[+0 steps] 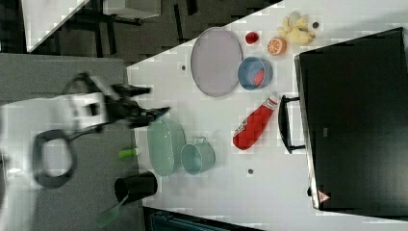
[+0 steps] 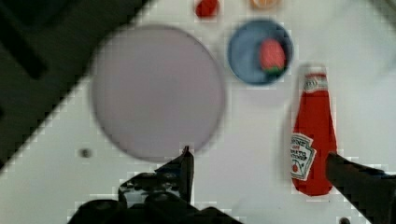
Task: Pick Ketchup from oven and place it on table.
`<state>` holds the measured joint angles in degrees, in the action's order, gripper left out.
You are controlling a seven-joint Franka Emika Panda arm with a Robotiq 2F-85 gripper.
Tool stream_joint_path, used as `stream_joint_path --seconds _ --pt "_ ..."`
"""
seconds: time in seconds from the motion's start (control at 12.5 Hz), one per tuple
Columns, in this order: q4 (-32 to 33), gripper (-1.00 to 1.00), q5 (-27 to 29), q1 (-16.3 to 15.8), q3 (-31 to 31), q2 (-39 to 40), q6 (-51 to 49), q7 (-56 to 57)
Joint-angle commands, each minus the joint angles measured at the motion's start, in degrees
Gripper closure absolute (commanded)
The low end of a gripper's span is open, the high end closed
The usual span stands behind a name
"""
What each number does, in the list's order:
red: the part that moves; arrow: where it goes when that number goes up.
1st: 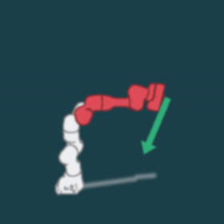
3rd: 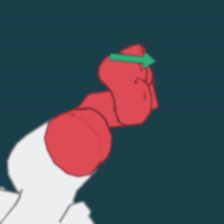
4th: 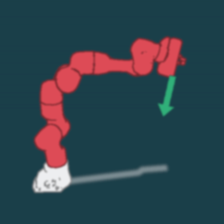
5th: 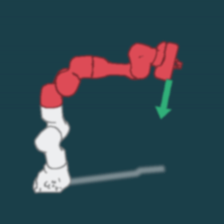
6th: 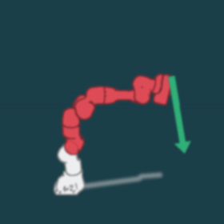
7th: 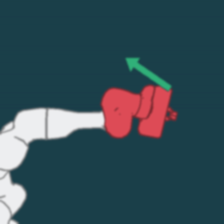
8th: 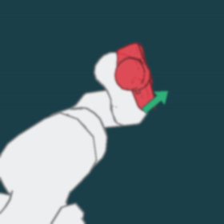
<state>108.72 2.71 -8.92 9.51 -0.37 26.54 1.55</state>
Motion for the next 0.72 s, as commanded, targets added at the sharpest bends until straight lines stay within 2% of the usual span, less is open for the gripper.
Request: stream_joint_path --seconds 0.08,0.4,0.72 --pt "-7.03 -1.0 1.06 0.54 0.65 -0.04 -9.07 -1.19" --pt "-15.65 -1.0 0.81 0.59 0.76 0.02 -21.04 -1.19" --pt "-19.73 -1.0 -2.6 0.56 0.63 0.02 -28.89 -1.19"
